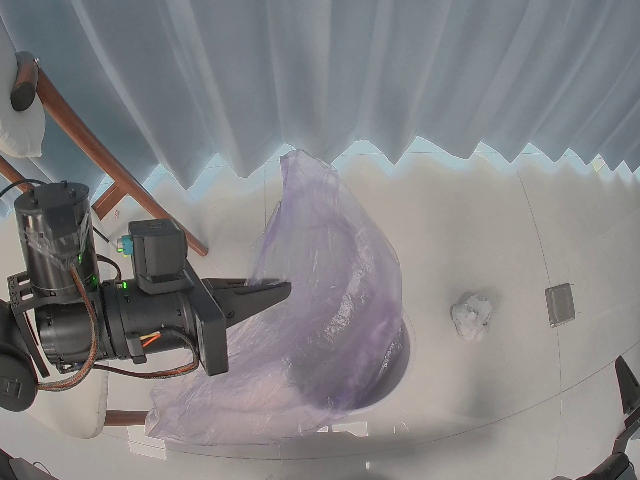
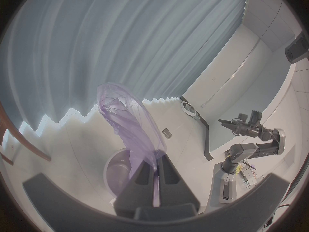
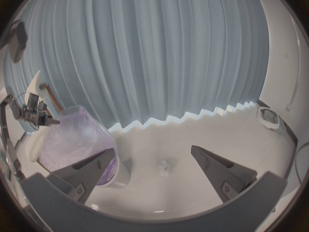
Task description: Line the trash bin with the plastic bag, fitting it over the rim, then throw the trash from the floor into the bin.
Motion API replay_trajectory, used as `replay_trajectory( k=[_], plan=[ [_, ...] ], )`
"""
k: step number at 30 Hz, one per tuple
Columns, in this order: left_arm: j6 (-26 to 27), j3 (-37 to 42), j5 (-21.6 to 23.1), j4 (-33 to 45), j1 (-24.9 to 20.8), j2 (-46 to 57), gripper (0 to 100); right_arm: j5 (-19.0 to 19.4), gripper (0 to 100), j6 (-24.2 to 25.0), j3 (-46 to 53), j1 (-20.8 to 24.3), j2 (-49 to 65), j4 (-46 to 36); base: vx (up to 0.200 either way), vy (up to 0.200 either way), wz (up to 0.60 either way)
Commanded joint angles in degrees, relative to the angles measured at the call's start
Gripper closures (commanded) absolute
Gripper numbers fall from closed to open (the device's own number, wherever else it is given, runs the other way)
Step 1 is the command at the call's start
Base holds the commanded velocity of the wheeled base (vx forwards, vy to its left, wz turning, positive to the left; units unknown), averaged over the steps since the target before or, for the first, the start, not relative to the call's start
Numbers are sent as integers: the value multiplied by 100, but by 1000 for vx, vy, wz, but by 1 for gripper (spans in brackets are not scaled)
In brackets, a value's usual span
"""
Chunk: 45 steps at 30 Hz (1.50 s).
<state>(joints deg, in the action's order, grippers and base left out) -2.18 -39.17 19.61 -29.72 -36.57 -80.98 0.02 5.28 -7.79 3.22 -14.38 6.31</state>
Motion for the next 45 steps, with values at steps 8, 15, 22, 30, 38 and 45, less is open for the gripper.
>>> replay_trajectory(
  k=[8, 15, 22, 30, 38, 45],
  plan=[
    [-19, 23, 122, -192, 10, -128, 100, 393, 0, 641, -1225, 636, -3264, 63, 0, 0, 0],
    [-72, 190, 122, -227, 10, -128, 100, 393, 0, 61, -1392, 786, -4626, 98, 0, 0, 0],
    [-81, 305, 122, -297, 10, -102, 100, 375, 0, -616, -1515, 777, -5742, 283, 0, 0, 0],
    [-81, 322, 122, -297, 10, -102, 100, 367, 0, -1064, -1585, 742, -6454, 1241, 0, 0, 0],
    [-81, 348, 130, -306, 10, -120, 100, -635, 0, -1547, -1849, 715, -6832, 1768, 0, 0, 0],
    [-81, 384, 130, -306, 1, -111, 100, -653, 0, -1644, -1919, 1111, -7008, 1909, 0, 0, 0]
  ],
)
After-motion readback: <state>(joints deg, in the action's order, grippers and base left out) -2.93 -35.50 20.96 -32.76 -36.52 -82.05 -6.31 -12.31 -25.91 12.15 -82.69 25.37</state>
